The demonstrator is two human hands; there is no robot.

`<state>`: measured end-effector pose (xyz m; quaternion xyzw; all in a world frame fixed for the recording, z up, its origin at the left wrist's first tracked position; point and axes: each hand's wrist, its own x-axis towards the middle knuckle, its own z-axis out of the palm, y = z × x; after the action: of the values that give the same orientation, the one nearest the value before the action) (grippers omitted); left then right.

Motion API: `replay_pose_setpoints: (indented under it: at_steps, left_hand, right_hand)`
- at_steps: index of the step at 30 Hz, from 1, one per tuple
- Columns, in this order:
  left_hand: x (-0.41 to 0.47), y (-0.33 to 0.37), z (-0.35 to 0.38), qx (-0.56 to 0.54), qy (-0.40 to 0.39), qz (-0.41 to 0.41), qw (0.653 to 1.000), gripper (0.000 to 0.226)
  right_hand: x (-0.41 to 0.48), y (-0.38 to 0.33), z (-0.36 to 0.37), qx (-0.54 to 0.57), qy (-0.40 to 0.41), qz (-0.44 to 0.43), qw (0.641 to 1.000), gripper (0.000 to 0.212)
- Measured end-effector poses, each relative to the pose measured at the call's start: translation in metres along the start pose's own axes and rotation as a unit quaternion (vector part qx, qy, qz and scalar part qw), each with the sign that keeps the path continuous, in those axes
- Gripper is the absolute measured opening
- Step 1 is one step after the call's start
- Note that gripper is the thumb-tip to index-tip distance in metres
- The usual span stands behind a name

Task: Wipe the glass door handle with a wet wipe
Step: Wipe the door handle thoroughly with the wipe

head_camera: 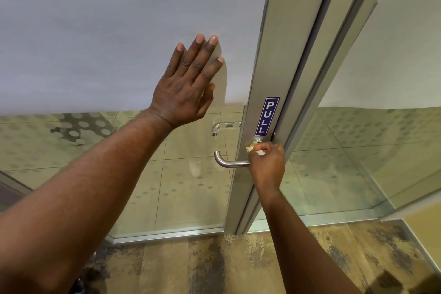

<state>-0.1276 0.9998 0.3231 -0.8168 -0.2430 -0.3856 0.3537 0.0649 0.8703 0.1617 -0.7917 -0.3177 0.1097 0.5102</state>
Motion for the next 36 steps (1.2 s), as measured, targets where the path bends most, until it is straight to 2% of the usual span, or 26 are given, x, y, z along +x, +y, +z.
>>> replay_pose_setpoints:
  at_steps: [2, 4, 7, 9, 11, 15, 18, 20, 24, 26, 28, 32, 34, 36]
  left_hand:
    - [0.000, 0.000, 0.000, -0.001, -0.005, 0.000, 1.000, 0.063]
    - [0.000, 0.000, -0.001, 0.001, -0.006, -0.001, 1.000, 0.062]
    - [0.000, 0.000, -0.001, 0.004, -0.002, 0.001, 1.000, 0.061]
    - [0.000, 0.000, 0.000, 0.003, -0.001, 0.000, 1.000, 0.062]
    - [0.000, 0.000, 0.001, 0.002, -0.002, -0.002, 1.000, 0.062]
    - [0.000, 0.000, 0.000, 0.001, -0.002, -0.004, 1.000, 0.062]
    - [0.000, 0.001, 0.000, 0.002, -0.002, -0.002, 1.000, 0.061]
    - [0.000, 0.001, 0.000, 0.002, -0.002, -0.001, 1.000, 0.061]
    - [0.001, 0.000, 0.000, 0.002, -0.001, 0.000, 1.000, 0.062]
    - [0.001, 0.000, 0.000, 0.001, -0.003, 0.000, 1.000, 0.062]
    - [0.000, 0.000, 0.000, 0.001, -0.004, 0.000, 1.000, 0.062]
    - [0.000, 0.000, 0.000, -0.001, -0.004, -0.001, 1.000, 0.062]
    - [0.000, 0.000, 0.000, 0.001, -0.005, 0.000, 1.000, 0.062]
    - [0.000, 0.000, 0.001, 0.003, -0.006, 0.000, 1.000, 0.063]
  right_hand:
    - [0.006, -0.002, 0.002, 0.098, 0.011, 0.082, 0.992, 0.014]
    - [0.007, -0.005, 0.002, 0.223, 0.022, 0.185, 0.957, 0.013]
    - [0.007, -0.008, 0.000, 0.392, 0.019, 0.315, 0.864, 0.012]
    - [0.010, -0.006, -0.002, 0.478, -0.015, 0.374, 0.795, 0.016]
    - [0.010, -0.006, -0.006, 0.534, -0.060, 0.401, 0.742, 0.014]
    - [0.000, -0.008, -0.009, 0.587, -0.084, 0.438, 0.676, 0.021]
    - [-0.011, -0.009, -0.006, 0.617, -0.085, 0.451, 0.640, 0.025]
    - [-0.018, -0.006, -0.005, 0.626, -0.087, 0.450, 0.631, 0.028]
    - [-0.032, 0.001, -0.008, 0.626, -0.095, 0.430, 0.643, 0.022]
    - [-0.038, 0.006, -0.010, 0.621, -0.081, 0.412, 0.662, 0.016]
    - [-0.043, 0.015, -0.009, 0.585, -0.064, 0.367, 0.721, 0.016]
    - [-0.046, 0.025, -0.015, 0.395, 0.007, 0.168, 0.903, 0.015]
    - [-0.047, 0.030, -0.019, 0.304, 0.009, 0.045, 0.952, 0.017]
    - [-0.048, 0.034, -0.024, 0.221, -0.007, -0.049, 0.974, 0.020]
